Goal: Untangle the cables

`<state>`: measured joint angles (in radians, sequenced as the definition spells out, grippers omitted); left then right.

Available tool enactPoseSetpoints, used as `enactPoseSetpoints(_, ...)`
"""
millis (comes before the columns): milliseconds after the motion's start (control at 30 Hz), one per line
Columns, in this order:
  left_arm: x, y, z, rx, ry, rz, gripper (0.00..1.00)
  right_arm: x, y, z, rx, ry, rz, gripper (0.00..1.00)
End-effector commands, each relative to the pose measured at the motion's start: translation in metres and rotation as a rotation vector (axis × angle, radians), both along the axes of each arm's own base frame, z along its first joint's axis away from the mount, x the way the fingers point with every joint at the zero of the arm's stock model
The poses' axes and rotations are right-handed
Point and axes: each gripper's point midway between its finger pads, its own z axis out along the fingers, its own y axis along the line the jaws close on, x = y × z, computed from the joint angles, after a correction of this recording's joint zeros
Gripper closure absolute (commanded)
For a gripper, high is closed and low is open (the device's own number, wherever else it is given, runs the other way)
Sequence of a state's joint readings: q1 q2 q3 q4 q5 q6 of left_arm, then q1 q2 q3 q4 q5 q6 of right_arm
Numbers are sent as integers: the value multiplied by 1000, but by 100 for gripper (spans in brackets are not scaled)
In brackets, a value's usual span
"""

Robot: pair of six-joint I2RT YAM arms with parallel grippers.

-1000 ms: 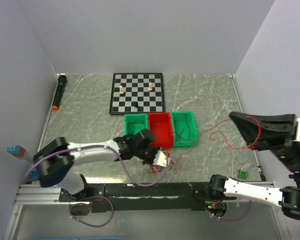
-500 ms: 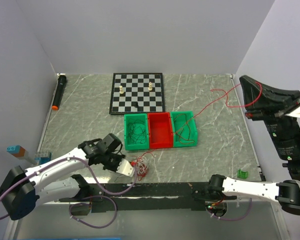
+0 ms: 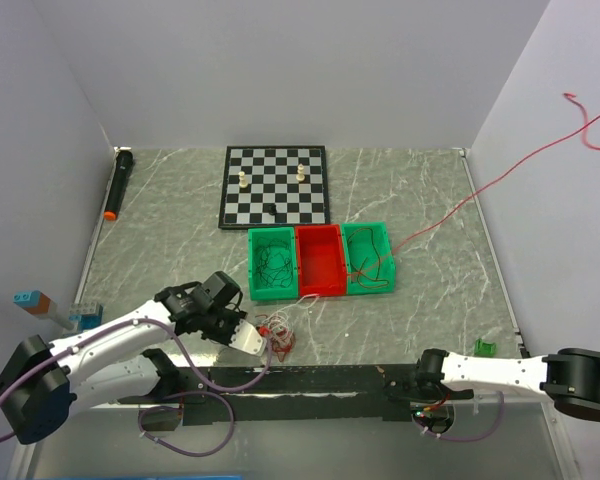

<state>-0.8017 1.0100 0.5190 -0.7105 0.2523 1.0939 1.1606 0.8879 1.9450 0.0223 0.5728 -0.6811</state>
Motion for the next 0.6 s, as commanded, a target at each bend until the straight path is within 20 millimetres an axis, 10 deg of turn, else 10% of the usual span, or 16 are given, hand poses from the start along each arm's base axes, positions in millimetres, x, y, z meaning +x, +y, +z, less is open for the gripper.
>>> enactPoseSetpoints(0,6,-1,6,-18,-33,25,99,15,14,9,-43,8,-100,100)
enactPoseSetpoints(567,2,39,-24,108,-139,-35,99,-16,-35,77,51,-192,-224,100)
